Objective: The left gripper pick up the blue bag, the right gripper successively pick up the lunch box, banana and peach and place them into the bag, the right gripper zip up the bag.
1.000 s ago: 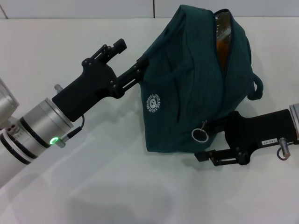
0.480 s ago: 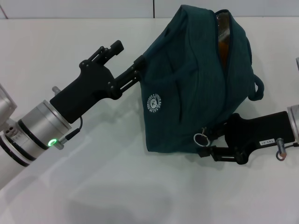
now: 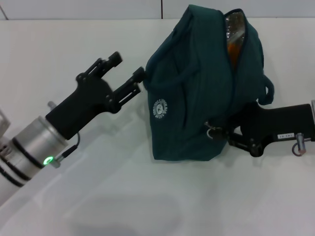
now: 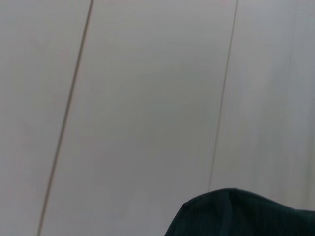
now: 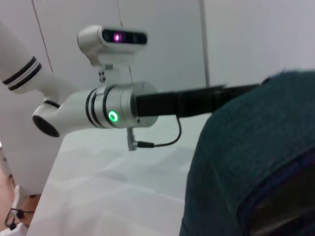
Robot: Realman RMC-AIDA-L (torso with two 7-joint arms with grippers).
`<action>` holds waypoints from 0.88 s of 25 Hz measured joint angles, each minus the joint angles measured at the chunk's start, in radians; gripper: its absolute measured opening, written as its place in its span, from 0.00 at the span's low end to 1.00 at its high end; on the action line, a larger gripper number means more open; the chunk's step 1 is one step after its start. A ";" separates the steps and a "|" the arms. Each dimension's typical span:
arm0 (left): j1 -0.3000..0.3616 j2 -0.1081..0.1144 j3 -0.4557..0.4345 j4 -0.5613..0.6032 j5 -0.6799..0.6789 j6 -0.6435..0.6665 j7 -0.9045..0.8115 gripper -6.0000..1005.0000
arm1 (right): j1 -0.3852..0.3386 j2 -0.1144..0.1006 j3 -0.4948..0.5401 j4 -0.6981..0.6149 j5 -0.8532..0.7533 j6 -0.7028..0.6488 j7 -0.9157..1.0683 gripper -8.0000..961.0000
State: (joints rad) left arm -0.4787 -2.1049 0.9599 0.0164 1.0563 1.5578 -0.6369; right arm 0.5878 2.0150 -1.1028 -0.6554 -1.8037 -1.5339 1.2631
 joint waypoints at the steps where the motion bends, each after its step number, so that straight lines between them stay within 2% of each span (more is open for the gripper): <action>1: 0.007 0.002 0.000 0.002 -0.002 0.003 0.002 0.75 | -0.002 0.000 0.000 -0.008 0.002 -0.002 -0.001 0.09; 3: 0.041 0.005 -0.001 0.010 -0.011 0.023 0.012 0.75 | -0.004 0.000 0.000 -0.026 0.012 -0.002 -0.001 0.03; 6: 0.103 0.007 0.007 0.032 -0.002 0.061 0.067 0.75 | -0.006 0.000 0.000 -0.033 0.054 0.003 -0.010 0.03; 12: 0.176 0.000 0.010 0.013 0.009 0.092 0.182 0.75 | -0.011 0.003 -0.002 -0.033 0.149 -0.002 -0.095 0.03; 17: 0.176 -0.001 0.019 -0.031 0.006 0.094 0.194 0.75 | 0.014 0.004 -0.005 -0.031 0.160 0.002 -0.117 0.03; 22: 0.153 0.001 0.122 -0.033 0.026 0.089 0.181 0.75 | 0.038 0.007 -0.012 -0.020 0.161 0.007 -0.131 0.03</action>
State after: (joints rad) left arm -0.3261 -2.1034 1.0823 -0.0162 1.0823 1.6470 -0.4557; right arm 0.6257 2.0222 -1.1144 -0.6757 -1.6424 -1.5273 1.1316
